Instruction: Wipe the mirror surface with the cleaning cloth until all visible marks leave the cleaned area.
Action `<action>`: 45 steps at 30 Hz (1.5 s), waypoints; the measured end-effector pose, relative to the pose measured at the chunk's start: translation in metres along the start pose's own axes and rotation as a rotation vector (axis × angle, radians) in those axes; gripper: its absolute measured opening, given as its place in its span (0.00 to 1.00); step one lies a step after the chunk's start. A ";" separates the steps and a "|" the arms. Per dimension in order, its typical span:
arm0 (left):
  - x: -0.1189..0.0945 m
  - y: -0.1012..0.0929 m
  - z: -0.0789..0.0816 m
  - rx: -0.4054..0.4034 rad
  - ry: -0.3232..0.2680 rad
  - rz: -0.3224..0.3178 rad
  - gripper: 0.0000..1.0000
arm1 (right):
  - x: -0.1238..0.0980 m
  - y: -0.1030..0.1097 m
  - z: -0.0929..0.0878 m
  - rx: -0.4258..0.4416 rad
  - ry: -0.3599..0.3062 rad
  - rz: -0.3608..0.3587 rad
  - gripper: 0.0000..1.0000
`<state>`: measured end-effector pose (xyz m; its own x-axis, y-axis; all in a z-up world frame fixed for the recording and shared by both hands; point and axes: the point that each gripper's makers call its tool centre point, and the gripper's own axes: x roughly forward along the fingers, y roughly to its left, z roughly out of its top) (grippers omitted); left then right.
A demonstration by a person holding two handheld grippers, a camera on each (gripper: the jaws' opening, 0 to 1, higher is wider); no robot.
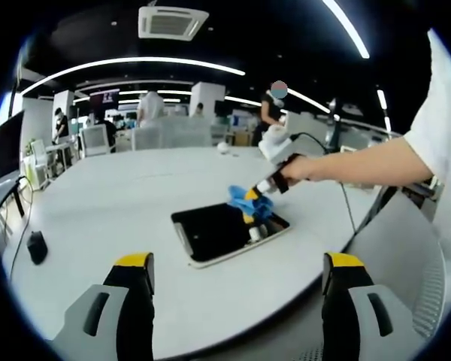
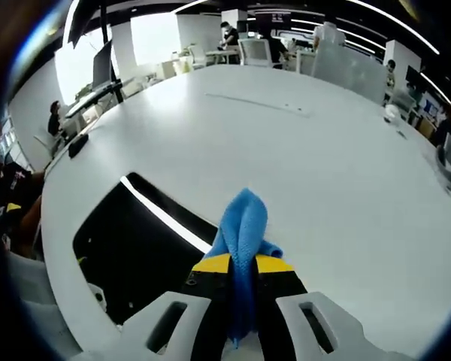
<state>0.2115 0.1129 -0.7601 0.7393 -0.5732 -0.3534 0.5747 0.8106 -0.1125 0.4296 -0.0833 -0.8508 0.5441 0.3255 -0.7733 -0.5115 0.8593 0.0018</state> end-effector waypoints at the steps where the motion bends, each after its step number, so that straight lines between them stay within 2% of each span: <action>1: 0.000 0.000 0.000 0.000 -0.001 0.001 0.93 | 0.001 -0.001 0.000 0.000 0.000 0.000 0.05; 15: 0.001 -0.001 0.000 0.001 0.003 -0.009 0.93 | 0.019 -0.015 0.014 0.011 0.003 0.001 0.05; 27: 0.001 0.000 -0.002 0.000 0.015 -0.011 0.94 | 0.026 -0.018 0.020 0.045 -0.009 -0.012 0.05; 30: 0.001 -0.001 -0.003 0.001 0.026 -0.017 0.94 | 0.024 -0.016 0.020 0.057 -0.009 -0.014 0.05; 32: 0.001 -0.002 -0.004 0.000 0.033 -0.022 0.94 | 0.024 -0.019 0.020 0.016 -0.015 -0.046 0.04; 38: 0.001 -0.001 -0.005 0.002 0.043 -0.016 0.93 | 0.021 -0.020 0.022 -0.011 -0.018 -0.060 0.04; 45: 0.001 0.000 -0.006 0.004 0.050 -0.013 0.93 | 0.003 -0.033 0.029 0.042 -0.030 -0.068 0.04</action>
<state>0.2105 0.1131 -0.7666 0.7136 -0.5767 -0.3978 0.5856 0.8027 -0.1132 0.4674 -0.0996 -0.8350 0.5967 0.2768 -0.7532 -0.4448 0.8954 -0.0233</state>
